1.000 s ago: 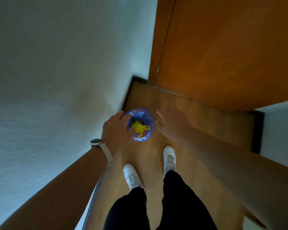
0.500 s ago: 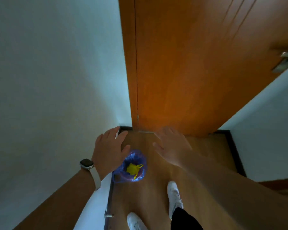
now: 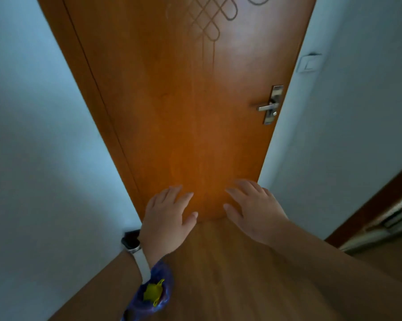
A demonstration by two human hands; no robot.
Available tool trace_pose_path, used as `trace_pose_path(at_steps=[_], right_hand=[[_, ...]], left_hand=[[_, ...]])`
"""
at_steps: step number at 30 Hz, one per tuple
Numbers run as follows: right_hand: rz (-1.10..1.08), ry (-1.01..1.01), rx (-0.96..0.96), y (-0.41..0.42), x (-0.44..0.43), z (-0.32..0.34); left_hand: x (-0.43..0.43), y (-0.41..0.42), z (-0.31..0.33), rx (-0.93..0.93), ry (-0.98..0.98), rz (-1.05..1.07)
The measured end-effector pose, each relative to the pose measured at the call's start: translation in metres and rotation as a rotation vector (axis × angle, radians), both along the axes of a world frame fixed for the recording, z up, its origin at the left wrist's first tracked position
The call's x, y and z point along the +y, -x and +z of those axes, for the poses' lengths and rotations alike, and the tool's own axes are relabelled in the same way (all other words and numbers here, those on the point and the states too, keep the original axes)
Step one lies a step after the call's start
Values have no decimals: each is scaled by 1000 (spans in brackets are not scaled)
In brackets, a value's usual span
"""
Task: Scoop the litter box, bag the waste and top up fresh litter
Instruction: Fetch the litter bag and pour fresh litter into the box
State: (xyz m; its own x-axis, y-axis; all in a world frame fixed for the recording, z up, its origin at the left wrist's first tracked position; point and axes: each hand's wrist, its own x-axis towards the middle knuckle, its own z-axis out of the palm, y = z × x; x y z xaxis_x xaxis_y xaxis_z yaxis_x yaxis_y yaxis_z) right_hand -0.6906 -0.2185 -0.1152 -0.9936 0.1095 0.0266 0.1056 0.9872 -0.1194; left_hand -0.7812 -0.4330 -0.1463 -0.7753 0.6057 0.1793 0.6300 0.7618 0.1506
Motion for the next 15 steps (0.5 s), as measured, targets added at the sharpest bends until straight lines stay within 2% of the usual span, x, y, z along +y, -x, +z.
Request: trace_pose_path(at_steps=[15], right_hand=[[-522, 10, 65, -257, 269, 31]], left_hand=[[338, -173, 30, 30, -16, -469]])
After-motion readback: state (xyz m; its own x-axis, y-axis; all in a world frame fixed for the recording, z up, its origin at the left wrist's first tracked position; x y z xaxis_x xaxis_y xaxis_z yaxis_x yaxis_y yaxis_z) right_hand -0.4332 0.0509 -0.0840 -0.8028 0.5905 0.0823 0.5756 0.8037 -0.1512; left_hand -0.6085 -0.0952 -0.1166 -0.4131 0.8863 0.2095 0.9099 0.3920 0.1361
